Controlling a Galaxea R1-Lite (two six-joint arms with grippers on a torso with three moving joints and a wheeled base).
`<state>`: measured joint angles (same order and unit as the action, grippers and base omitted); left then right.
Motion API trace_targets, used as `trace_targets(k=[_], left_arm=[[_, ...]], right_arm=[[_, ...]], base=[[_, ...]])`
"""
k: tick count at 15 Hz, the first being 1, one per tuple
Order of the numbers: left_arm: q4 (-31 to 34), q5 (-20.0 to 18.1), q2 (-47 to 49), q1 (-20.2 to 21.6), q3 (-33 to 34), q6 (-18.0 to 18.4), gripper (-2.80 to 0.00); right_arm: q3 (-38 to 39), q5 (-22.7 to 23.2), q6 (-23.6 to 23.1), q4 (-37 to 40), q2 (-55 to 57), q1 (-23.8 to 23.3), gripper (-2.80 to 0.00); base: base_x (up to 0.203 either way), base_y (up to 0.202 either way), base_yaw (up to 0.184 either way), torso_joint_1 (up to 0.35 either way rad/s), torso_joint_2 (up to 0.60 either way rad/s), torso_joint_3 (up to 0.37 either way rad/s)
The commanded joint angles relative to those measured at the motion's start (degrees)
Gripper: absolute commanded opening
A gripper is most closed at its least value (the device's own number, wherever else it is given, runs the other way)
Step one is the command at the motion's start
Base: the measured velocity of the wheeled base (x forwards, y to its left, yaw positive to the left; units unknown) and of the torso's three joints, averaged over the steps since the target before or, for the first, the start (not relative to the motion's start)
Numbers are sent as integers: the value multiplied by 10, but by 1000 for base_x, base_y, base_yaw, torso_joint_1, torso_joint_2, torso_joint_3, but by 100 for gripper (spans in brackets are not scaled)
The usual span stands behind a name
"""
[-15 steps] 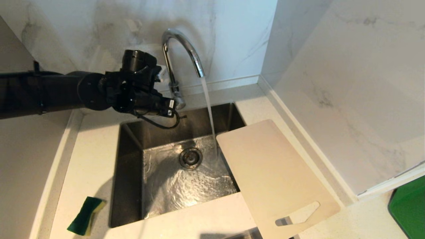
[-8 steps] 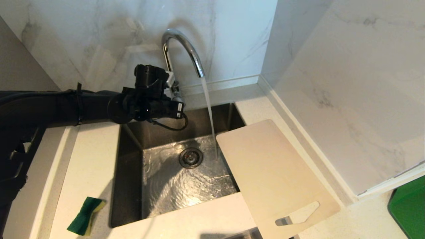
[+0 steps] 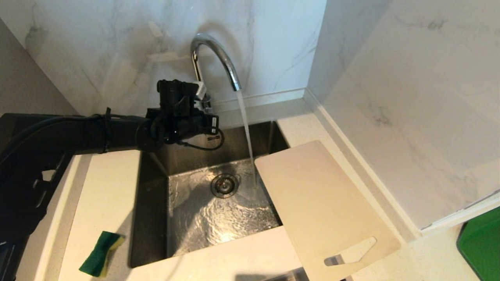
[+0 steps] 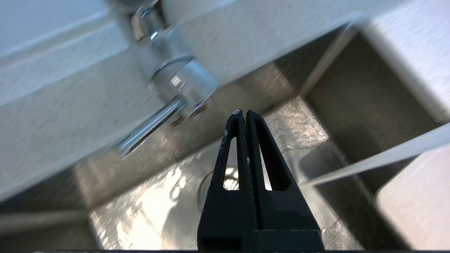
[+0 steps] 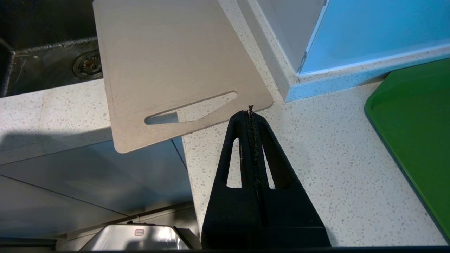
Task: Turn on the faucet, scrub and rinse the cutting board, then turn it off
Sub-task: Turn off the tap
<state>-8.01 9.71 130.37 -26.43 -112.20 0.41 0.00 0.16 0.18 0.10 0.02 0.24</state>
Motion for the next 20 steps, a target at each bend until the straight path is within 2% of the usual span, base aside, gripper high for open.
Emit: trace_targets(k=[1, 3, 5, 10, 16, 18, 20], left_arm=[[-24, 0, 12, 0, 1, -1, -280], [-50, 0, 30, 4, 1, -13, -280], [-84, -1, 43, 7, 4, -59, -280], [-144, -2, 57, 7, 5, -126, -280], [-183, -7, 70, 21, 4, -133, -280], [-188, -41, 71, 26, 5, -135, -280], [-198, -45, 73, 30, 4, -154, -280]], right_arm=[[1, 0, 0, 0, 0, 0, -280], [1, 0, 0, 0, 0, 0, -280], [1, 0, 0, 0, 0, 0, -280], [1, 0, 0, 0, 0, 0, -280], [1, 0, 0, 0, 0, 0, -280], [1, 0, 0, 0, 0, 0, -280], [1, 0, 0, 0, 0, 0, -280]], base=[[0, 0, 0, 0, 0, 0], [0, 0, 0, 0, 0, 0], [0, 0, 0, 0, 0, 0], [0, 0, 0, 0, 0, 0], [0, 0, 0, 0, 0, 0], [0, 0, 0, 0, 0, 0], [0, 0, 0, 0, 0, 0]])
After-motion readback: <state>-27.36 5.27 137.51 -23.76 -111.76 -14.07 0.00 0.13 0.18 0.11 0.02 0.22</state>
